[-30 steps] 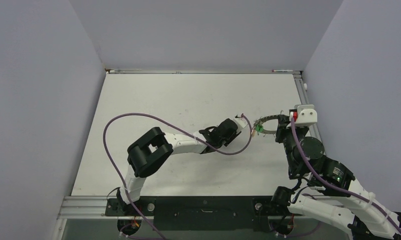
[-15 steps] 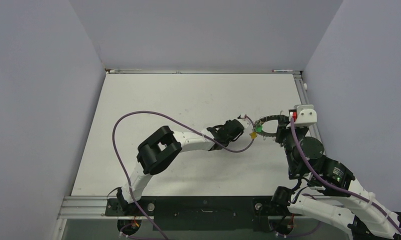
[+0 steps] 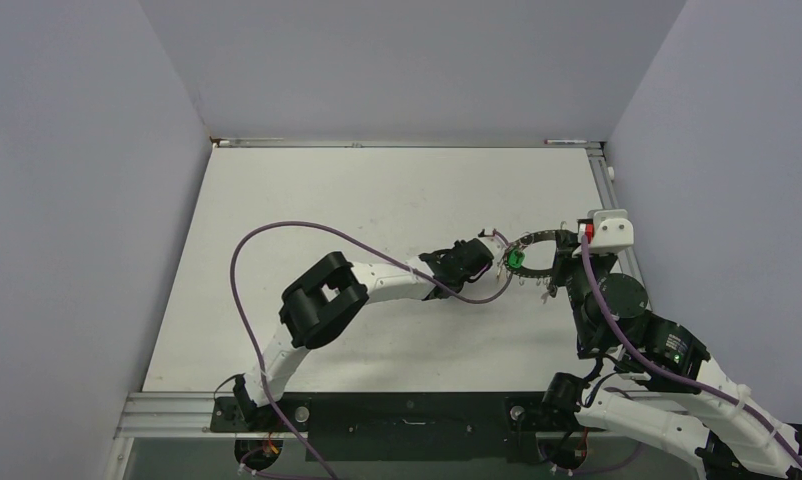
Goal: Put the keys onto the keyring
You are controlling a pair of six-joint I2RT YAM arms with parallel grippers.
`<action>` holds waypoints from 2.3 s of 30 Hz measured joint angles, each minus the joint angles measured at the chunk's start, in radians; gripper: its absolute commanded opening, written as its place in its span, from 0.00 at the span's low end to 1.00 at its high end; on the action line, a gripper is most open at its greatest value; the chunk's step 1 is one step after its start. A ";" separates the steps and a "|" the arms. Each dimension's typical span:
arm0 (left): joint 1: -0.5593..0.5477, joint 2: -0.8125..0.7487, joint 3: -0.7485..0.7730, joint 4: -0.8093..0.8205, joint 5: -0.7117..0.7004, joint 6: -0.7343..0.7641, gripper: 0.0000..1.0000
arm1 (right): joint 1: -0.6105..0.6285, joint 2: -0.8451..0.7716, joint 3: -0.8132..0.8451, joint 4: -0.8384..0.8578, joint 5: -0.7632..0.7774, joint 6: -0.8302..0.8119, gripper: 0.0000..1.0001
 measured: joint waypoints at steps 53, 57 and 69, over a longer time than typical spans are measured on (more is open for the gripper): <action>0.155 -0.372 -0.252 0.035 0.512 -0.254 0.14 | 0.001 0.001 0.000 0.000 -0.001 0.015 0.05; 0.152 -0.402 -0.260 0.037 0.496 -0.224 0.43 | 0.001 0.001 0.000 0.000 -0.008 0.018 0.05; 0.091 -0.274 -0.243 -0.013 0.387 -0.069 0.44 | 0.001 0.001 0.000 0.000 -0.023 0.023 0.05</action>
